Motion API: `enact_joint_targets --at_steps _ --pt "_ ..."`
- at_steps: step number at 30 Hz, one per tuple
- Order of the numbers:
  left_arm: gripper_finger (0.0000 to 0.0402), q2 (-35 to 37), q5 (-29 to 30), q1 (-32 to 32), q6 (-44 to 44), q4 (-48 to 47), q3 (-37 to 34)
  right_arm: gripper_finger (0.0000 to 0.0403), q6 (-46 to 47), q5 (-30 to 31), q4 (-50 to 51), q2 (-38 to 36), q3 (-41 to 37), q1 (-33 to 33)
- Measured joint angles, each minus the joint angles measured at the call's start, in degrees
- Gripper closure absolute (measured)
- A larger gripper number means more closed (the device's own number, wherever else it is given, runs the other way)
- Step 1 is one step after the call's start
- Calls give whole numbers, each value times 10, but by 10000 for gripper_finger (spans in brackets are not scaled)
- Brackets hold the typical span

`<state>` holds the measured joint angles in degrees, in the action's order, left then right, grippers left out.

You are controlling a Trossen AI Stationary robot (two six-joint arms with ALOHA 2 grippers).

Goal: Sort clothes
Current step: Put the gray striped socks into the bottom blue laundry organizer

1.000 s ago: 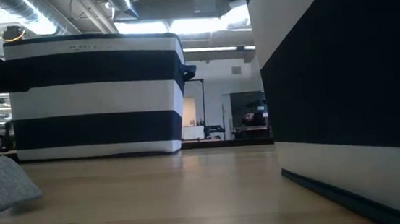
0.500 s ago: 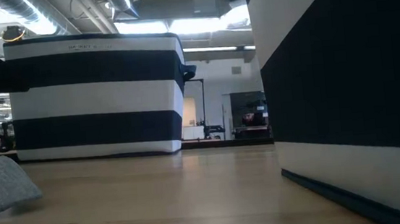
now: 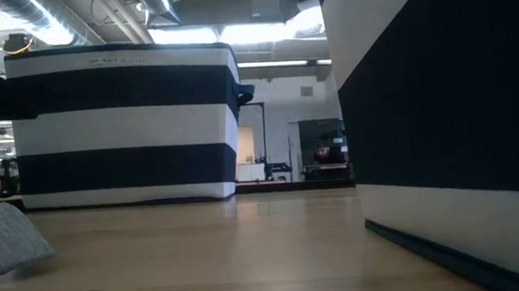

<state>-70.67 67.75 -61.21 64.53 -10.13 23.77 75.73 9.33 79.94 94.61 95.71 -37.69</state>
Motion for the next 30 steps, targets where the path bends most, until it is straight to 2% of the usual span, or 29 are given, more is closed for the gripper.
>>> enact_joint_targets --at_steps 3,8,14,20,23,26,30 --pt "204 0 0 0 1 0 0 222 -10 -105 9 0 31 33" --pt "204 0 0 0 2 0 0 213 -40 -117 10 0 110 80" --pt "204 0 0 0 2 3 0 212 -174 -2 -22 -1 177 106" --pt "204 0 0 0 2 3 0 212 -404 184 -123 4 181 118" --pt "204 0 0 0 2 3 0 212 -516 248 -167 17 181 128" --pt "204 0 0 0 -5 3 0 212 -603 273 -200 38 181 150" --pt "204 0 0 6 -4 3 0 212 -700 249 -248 72 181 192"
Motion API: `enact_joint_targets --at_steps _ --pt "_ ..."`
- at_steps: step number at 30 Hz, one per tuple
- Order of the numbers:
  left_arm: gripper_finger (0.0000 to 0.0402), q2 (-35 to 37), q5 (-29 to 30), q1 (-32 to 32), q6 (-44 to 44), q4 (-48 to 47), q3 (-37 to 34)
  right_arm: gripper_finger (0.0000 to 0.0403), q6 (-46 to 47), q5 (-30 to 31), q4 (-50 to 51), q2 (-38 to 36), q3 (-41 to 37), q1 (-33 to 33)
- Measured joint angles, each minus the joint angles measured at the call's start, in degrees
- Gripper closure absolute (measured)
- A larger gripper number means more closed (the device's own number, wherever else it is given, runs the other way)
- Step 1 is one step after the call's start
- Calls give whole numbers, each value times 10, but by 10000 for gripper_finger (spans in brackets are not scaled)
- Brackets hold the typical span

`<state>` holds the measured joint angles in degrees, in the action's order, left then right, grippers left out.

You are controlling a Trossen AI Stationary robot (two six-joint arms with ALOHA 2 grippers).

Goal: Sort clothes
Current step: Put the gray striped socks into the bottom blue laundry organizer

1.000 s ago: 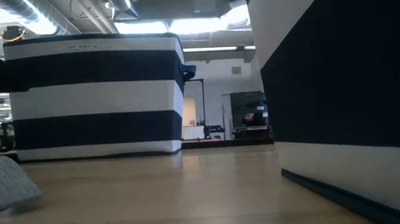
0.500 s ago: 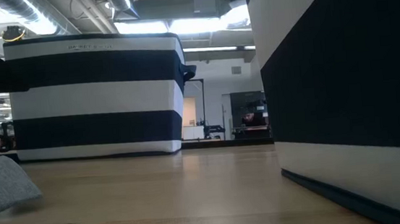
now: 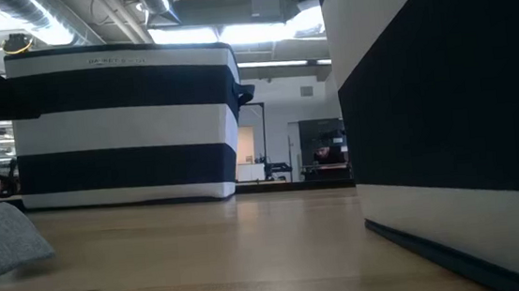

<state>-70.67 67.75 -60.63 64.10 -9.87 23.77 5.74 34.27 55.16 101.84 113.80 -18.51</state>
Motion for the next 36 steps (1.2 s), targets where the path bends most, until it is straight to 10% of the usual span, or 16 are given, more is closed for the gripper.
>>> enact_joint_targets --at_steps 7,14,26,36 --pt "204 13 -20 23 -26 -3 1 212 -111 -140 -147 66 0 70" --pt "204 74 -182 67 -63 -129 57 212 -143 -248 -252 143 0 103" --pt "204 98 -477 94 115 -465 145 212 -152 -274 -426 286 0 111" --pt "204 97 -611 84 216 -494 95 212 -150 -274 -510 351 0 111"
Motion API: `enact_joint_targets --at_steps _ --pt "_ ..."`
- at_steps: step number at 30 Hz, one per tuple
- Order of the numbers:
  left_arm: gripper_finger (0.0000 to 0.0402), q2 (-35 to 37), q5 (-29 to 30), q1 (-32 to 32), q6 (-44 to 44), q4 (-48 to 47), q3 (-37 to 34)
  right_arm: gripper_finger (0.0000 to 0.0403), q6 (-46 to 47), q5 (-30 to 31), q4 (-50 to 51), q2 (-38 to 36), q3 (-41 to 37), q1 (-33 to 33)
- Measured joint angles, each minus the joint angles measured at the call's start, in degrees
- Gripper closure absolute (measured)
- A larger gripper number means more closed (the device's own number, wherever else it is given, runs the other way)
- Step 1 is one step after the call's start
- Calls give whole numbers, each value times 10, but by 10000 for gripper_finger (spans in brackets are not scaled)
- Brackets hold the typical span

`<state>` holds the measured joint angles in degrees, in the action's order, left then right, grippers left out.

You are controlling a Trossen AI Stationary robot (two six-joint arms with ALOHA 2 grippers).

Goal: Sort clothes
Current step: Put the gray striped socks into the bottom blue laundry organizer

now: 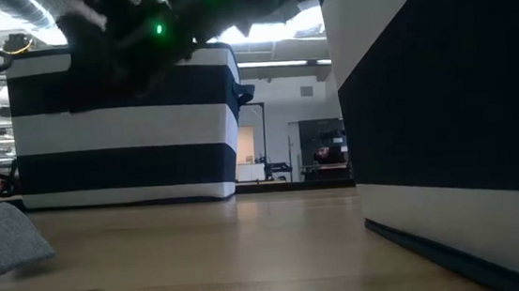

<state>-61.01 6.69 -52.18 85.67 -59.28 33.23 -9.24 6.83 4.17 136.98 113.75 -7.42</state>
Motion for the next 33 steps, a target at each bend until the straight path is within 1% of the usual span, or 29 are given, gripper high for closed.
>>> enact_joint_targets --at_steps 6,12,15,18,23,27,33 --pt "204 -14 4 0 -6 9 -2 212 16 -1 -17 22 0 0" --pt "204 -44 67 6 -71 74 -3 212 28 -12 -9 29 0 0" --pt "204 -70 104 18 -82 78 -3 212 28 -22 -8 29 0 -1" --pt "204 -100 109 35 -100 95 -3 212 30 -35 -7 29 0 -1" --pt "204 -142 124 52 -169 181 -3 212 45 -62 8 29 0 -4" --pt "204 -151 137 67 -215 231 -2 212 48 -72 -4 29 0 -10" --pt "204 -142 138 81 -246 187 38 212 63 -69 -16 29 0 -17"
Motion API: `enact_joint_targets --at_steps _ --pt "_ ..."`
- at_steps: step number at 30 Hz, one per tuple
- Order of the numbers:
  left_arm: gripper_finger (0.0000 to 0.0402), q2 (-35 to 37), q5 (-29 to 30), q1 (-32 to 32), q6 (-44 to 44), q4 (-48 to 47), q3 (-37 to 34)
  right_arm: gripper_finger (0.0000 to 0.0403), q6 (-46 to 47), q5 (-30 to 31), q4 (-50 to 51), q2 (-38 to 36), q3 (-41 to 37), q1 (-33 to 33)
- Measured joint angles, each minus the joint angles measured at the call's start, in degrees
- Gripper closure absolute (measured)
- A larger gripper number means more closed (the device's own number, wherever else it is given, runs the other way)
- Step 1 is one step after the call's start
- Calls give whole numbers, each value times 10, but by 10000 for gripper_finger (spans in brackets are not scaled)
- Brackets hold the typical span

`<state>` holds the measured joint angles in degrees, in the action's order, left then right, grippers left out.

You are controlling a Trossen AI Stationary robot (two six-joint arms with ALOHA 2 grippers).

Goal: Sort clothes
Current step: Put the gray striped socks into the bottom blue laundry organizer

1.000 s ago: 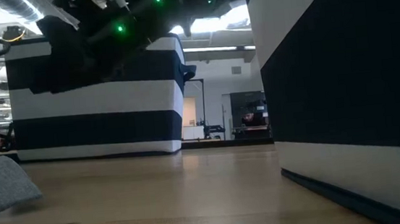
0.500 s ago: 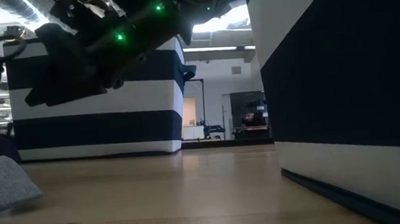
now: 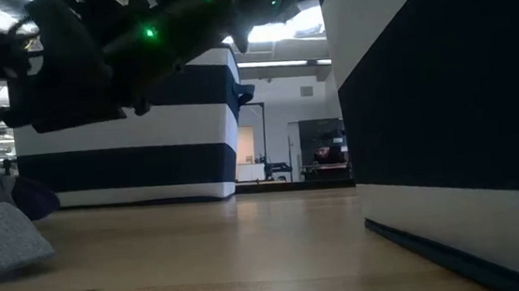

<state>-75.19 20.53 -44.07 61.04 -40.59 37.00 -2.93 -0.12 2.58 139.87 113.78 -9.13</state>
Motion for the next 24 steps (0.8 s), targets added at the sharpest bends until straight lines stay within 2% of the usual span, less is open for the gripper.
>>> enact_joint_targets --at_steps 6,13,17,24 --pt "204 24 7 0 -18 -62 51 212 40 0 -38 17 0 1" --pt "204 49 0 -28 33 -142 74 208 42 9 -83 36 0 1" --pt "204 54 -5 -46 78 -177 74 175 42 49 -83 54 0 2" --pt "204 54 -11 -68 110 -192 74 115 53 51 -90 80 0 6"
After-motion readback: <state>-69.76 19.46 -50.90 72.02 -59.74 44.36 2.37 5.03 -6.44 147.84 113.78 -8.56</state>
